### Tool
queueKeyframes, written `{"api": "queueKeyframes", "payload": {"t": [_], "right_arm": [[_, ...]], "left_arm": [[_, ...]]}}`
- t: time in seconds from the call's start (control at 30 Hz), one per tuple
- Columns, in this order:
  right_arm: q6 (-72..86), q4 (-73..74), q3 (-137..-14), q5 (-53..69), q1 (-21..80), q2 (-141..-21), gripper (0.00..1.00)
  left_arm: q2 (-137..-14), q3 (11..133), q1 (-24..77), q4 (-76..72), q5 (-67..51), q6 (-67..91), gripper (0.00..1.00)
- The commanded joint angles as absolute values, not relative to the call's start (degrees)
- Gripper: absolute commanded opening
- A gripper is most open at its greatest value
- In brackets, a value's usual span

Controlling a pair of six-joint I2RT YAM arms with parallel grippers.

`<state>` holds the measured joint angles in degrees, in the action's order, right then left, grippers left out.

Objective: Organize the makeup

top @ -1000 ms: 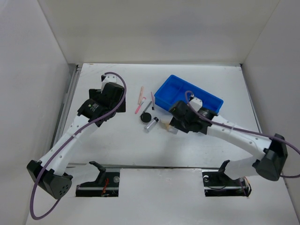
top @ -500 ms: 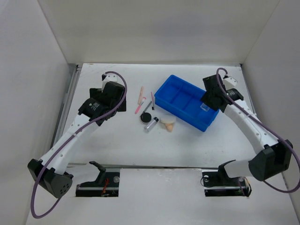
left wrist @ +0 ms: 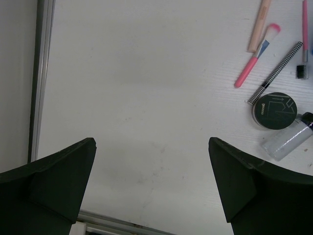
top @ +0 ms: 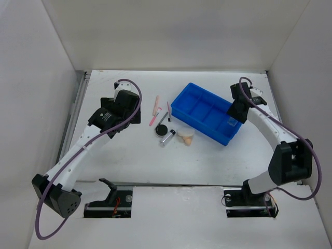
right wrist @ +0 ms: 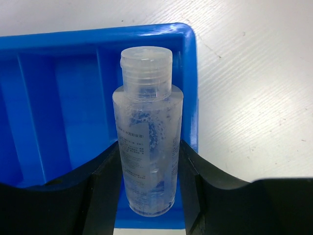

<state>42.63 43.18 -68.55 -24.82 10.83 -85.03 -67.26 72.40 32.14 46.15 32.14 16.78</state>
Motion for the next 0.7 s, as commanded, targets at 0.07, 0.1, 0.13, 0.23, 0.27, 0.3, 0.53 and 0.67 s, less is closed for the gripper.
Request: {"api": "queueKeyframes", "payload": {"t": [0.07,0.1,0.13,0.23,0.27,0.3,0.53,0.67], "right_arm": [[40.1,37.8,-69.0,-22.9,11.1,-87.0,0.34],[40.1,37.8,-69.0,-22.9,11.1,-87.0,0.35],[40.1,37.8,-69.0,-22.2,11.1,-87.0,0.35],[40.1,37.2,-67.7,-21.7,11.1,-86.5,0.37],[40.1,37.2,-67.1,-21.7,11.1,-86.5,0.38],[40.1,37.2,-67.1,-21.7,11.1,-86.5,0.38],[40.1,37.7,-65.4,-22.3,11.1,-84.6,0.65],[40.1,40.0,-67.8,-22.8,11.1,-82.1,0.71]], "left_arm": [[-68.0,74.1,32.1,46.8,31.6,16.7,1.0],[-68.0,74.1,32.1,46.8,31.6,16.7,1.0],[-68.0,74.1,32.1,46.8,31.6,16.7,1.0],[-68.0,74.1,32.1,46.8,31.6,16.7,1.0],[-68.0,74.1,32.1,46.8,31.6,16.7,1.0],[-68.0,74.1,32.1,46.8,31.6,16.7,1.0],[-68.0,74.6,32.1,46.8,31.0,17.2,1.0],[-68.6,74.6,32.1,46.8,31.0,17.2,1.0]]}}
